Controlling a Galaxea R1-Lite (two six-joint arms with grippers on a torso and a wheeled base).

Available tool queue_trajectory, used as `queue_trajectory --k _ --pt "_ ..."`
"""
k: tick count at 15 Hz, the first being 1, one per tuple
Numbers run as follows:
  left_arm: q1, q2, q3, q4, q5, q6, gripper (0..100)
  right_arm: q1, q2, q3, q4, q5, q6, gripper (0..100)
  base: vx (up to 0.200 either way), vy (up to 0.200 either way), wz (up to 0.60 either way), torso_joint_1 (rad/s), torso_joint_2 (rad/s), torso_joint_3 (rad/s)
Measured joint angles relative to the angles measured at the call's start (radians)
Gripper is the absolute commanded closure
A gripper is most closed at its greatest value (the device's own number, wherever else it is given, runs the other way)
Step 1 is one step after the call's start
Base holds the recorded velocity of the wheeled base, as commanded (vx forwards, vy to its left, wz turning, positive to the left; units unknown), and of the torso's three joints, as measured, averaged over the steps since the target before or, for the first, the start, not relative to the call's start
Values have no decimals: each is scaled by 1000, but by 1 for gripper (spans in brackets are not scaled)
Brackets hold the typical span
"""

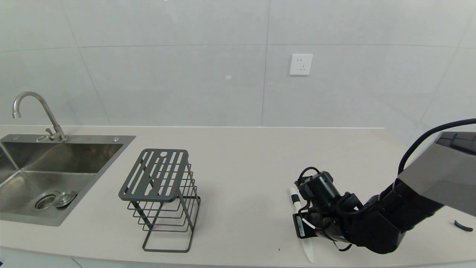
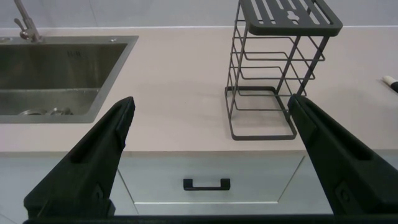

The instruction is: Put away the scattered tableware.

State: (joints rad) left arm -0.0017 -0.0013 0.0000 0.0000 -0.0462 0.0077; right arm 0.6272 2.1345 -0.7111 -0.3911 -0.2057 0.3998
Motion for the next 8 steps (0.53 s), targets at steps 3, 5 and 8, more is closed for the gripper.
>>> queue_trajectory --k 3,5,8 --pt "0 0 0 0 0 0 0 -3 26 13 -10 -10 -13 100 0 0 0 0 0 0" --pt "0 0 0 0 0 0 0 -19 28 7 -6 -10 -21 0 0 0 0 0 0 0" --pt "0 0 0 0 0 1 0 -63 -6 -9 -6 -17 -74 0 0 0 0 0 0 0"
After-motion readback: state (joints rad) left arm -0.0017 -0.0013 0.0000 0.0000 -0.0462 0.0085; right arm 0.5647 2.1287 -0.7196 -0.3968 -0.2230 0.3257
